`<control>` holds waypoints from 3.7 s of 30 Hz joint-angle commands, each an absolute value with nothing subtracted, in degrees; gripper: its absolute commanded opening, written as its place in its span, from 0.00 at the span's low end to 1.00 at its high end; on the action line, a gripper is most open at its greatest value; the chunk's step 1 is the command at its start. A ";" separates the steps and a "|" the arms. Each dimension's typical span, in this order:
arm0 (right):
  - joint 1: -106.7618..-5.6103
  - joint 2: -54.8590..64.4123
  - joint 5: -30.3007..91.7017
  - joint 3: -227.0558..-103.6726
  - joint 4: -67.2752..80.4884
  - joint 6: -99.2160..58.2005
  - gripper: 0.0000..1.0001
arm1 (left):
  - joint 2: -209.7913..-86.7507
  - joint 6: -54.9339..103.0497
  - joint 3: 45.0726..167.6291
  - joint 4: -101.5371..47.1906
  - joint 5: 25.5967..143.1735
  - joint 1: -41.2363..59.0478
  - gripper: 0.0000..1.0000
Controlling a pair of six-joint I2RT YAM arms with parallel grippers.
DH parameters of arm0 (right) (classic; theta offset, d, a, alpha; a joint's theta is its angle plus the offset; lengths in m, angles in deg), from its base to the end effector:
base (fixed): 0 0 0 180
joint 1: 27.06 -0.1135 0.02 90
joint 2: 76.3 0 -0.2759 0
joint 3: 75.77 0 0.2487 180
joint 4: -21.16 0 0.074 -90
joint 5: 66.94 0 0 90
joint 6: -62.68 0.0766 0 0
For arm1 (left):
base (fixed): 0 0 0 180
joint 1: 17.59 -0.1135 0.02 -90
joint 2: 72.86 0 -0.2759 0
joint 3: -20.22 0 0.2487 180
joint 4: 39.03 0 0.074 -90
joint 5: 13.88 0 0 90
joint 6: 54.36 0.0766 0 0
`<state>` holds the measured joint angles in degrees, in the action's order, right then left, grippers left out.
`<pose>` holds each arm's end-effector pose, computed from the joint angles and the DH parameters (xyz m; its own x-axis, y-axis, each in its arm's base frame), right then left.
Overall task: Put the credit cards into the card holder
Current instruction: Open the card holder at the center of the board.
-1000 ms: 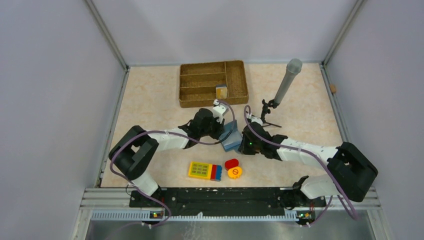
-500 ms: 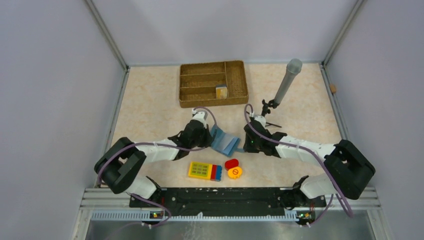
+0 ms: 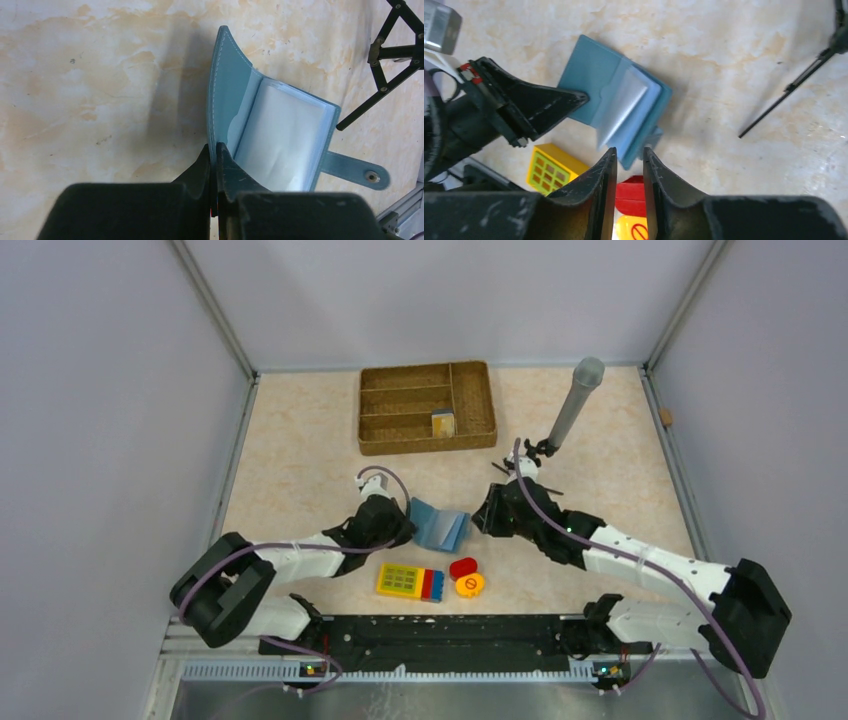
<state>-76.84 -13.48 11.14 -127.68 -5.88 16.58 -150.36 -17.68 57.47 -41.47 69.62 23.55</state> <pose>0.1771 0.1850 0.2203 -0.7313 0.1860 -0.6563 -0.1872 0.8705 0.4553 0.2081 -0.1702 0.1301 -0.7460 -0.4064 -0.5276 -0.0200 0.8056 -0.5922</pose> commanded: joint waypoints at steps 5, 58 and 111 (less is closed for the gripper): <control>-78.73 -5.39 19.79 -131.55 6.59 18.24 0.18 | -147.18 -19.46 55.73 -40.23 67.71 23.89 0.00; -79.48 7.53 18.83 -125.40 15.95 29.31 0.29 | -147.66 -19.93 55.47 -39.10 67.91 24.18 0.00; -79.24 29.08 22.40 -145.98 20.34 19.33 0.37 | -139.82 -5.29 59.11 -26.83 69.81 24.08 0.74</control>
